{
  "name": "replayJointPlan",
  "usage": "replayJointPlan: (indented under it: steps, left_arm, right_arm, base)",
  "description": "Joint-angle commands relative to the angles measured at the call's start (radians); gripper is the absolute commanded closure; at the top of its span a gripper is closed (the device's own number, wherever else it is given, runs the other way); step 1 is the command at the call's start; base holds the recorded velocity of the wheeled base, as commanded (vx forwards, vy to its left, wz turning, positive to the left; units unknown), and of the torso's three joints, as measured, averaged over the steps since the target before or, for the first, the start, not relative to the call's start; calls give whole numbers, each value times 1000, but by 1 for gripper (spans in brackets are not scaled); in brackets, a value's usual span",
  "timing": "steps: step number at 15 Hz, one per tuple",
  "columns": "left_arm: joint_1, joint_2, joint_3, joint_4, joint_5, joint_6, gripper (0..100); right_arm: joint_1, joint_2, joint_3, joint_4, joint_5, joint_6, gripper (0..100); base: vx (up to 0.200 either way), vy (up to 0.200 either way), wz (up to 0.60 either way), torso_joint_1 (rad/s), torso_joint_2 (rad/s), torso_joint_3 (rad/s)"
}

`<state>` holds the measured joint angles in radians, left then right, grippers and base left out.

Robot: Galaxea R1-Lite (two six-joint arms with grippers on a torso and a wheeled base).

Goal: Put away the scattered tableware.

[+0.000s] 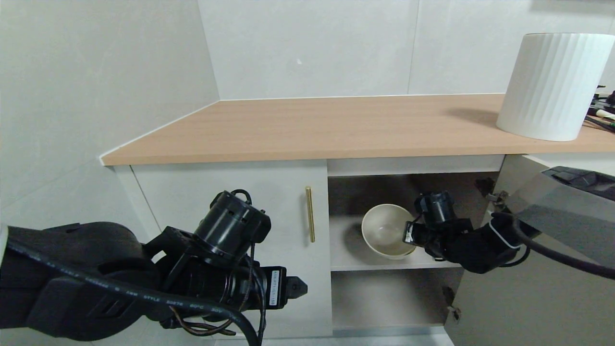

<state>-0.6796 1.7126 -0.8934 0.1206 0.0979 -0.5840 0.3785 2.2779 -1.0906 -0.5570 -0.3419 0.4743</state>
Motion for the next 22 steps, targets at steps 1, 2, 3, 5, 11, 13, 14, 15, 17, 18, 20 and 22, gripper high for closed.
replayJointPlan:
  steps: [1, 2, 3, 5, 11, 13, 14, 15, 17, 18, 20, 22]
  left_arm:
    - [0, 1, 1, 1, 0, 0, 0]
    - [0, 1, 1, 1, 0, 0, 0]
    - [0, 1, 1, -1, 0, 0, 0]
    - [0, 1, 1, -1, 0, 0, 0]
    - [2, 2, -1, -1, 0, 1, 0]
    - [2, 4, -1, -1, 0, 0, 0]
    - [2, 4, 1, -1, 0, 0, 0]
    - [2, 4, 1, -1, 0, 0, 0]
    - [2, 7, -1, -1, 0, 0, 0]
    - [2, 9, -1, -1, 0, 0, 0]
    - [2, 10, -1, -1, 0, 0, 0]
    - [2, 10, -1, -1, 0, 0, 0]
  right_arm:
    - [-21, 38, -20, 0, -2, 1, 100]
    - [-30, 55, -34, 0, -2, 3, 100]
    - [-40, 63, -45, 2, -3, 10, 100]
    - [-46, 77, -60, 8, -3, 14, 100]
    - [-58, 114, -95, 9, -3, 14, 100]
    - [-58, 123, -103, 9, -3, 14, 100]
    - [-61, 129, -112, 9, -3, 14, 100]
    - [-61, 134, -115, 9, -3, 14, 100]
    - [-61, 143, -127, 11, -3, 14, 100]
    - [-63, 144, -129, 11, -3, 14, 100]
    - [-69, 143, -129, 9, -3, 14, 100]
    - [-78, 143, -137, 9, -5, 15, 100]
  base:
    - [0, 0, 0, 0, 0, 0]
    - [0, 0, 0, 0, 0, 0]
    - [0, 0, 0, 0, 0, 0]
    - [0, 0, 0, 0, 0, 0]
    - [0, 0, 0, 0, 0, 0]
    - [0, 0, 0, 0, 0, 0]
    - [0, 0, 0, 0, 0, 0]
    - [0, 0, 0, 0, 0, 0]
    - [0, 0, 0, 0, 0, 0]
    - [0, 0, 0, 0, 0, 0]
    - [0, 0, 0, 0, 0, 0]
    - [0, 0, 0, 0, 0, 0]
